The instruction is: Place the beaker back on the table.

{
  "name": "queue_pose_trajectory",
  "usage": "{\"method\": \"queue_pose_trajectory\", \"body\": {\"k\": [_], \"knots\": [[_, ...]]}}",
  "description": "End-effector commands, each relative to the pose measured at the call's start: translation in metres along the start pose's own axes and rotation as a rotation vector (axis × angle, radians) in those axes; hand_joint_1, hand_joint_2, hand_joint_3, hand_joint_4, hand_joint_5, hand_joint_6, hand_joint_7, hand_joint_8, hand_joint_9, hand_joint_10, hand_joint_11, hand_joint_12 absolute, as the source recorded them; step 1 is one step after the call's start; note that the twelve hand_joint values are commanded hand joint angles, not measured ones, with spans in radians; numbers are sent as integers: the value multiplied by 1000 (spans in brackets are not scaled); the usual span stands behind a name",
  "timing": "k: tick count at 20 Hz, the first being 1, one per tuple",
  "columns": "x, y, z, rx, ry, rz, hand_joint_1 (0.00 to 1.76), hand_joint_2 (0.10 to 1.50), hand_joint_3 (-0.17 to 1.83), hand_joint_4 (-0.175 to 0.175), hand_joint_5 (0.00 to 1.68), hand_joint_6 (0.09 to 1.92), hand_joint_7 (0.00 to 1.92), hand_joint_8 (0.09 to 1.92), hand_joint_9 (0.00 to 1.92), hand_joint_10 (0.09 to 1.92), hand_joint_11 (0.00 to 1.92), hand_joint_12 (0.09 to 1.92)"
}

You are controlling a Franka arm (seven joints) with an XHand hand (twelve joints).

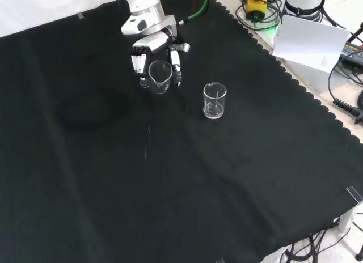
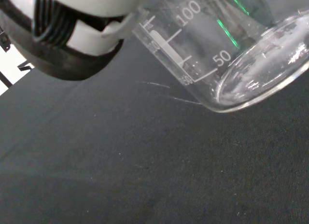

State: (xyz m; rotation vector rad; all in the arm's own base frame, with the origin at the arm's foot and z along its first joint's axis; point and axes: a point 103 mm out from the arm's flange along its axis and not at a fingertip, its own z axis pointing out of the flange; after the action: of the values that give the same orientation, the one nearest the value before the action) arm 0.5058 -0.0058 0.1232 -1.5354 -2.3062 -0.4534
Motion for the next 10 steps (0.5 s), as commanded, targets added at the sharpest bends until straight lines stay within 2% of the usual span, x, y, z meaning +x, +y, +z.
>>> {"method": "queue_pose_trajectory", "body": {"k": [1, 10], "knots": [[-7, 2, 9, 16, 43, 10, 1129, 841, 444, -6, 1113, 875, 1566, 335, 1678, 87, 1366, 635], [-14, 1, 20, -14, 94, 24, 1132, 851, 429, -22, 1108, 878, 1540, 326, 1631, 87, 1343, 643]]}}
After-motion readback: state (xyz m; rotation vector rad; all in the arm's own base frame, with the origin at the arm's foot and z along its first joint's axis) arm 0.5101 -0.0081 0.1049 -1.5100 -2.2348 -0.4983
